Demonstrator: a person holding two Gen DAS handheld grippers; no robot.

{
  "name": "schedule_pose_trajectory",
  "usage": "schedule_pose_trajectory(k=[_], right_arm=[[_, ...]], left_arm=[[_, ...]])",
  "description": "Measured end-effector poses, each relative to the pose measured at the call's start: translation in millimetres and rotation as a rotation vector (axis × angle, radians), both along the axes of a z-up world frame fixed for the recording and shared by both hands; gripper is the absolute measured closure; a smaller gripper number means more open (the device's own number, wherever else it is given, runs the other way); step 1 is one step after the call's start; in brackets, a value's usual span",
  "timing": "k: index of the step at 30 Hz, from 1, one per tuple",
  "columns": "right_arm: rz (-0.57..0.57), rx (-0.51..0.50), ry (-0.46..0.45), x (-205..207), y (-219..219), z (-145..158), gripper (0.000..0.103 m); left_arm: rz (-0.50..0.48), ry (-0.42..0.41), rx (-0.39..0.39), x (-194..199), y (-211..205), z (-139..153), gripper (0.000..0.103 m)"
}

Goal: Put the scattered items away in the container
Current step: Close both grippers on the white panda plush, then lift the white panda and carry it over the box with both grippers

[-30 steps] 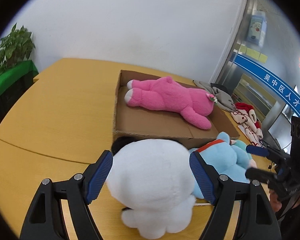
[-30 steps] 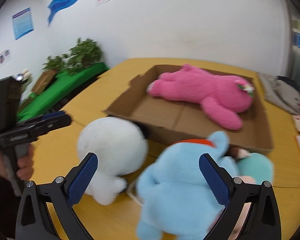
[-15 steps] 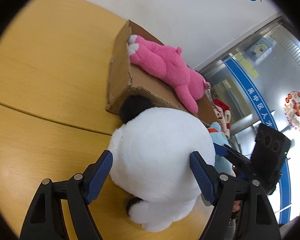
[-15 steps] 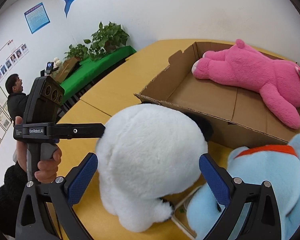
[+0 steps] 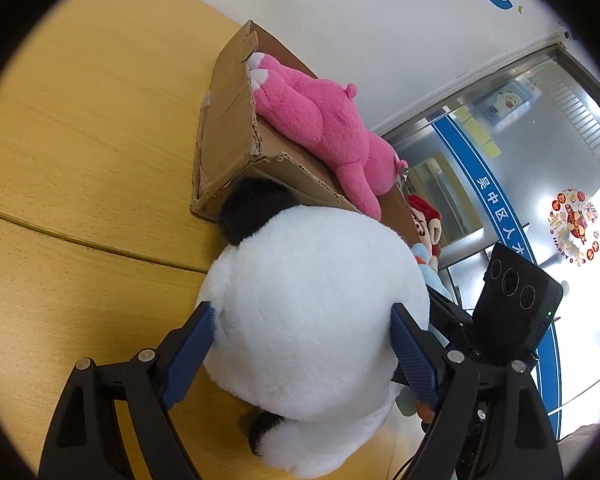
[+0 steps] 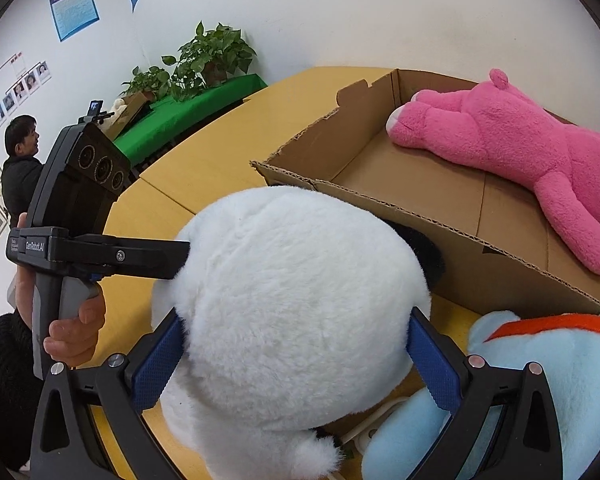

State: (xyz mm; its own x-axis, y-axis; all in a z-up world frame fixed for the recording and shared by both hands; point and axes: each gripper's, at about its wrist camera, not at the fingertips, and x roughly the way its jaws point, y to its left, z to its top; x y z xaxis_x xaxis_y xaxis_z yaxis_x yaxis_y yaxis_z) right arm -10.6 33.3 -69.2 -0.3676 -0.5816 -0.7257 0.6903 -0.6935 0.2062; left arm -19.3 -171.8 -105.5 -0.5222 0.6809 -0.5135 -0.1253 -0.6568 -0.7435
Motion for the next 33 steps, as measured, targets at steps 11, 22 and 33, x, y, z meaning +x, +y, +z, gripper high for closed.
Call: schedule_pose_trajectory(k=[11, 22, 33], right_arm=[[-0.011, 0.007, -0.037, 5.0, -4.4, -2.4, 0.008], [-0.069, -0.093, -0.016, 21.1, 12.4, 30.6, 0.017], [-0.096, -0.154, 0.090, 13.2, 24.9, 93.5, 0.017]], left_arm=[[0.003, 0.002, -0.015, 8.8, 6.8, 9.5, 0.042], [-0.011, 0.077, -0.063, 16.9, 20.8, 58.6, 0.047], [-0.044, 0.215, -0.158, -5.6, 40.5, 131.7, 0.047]])
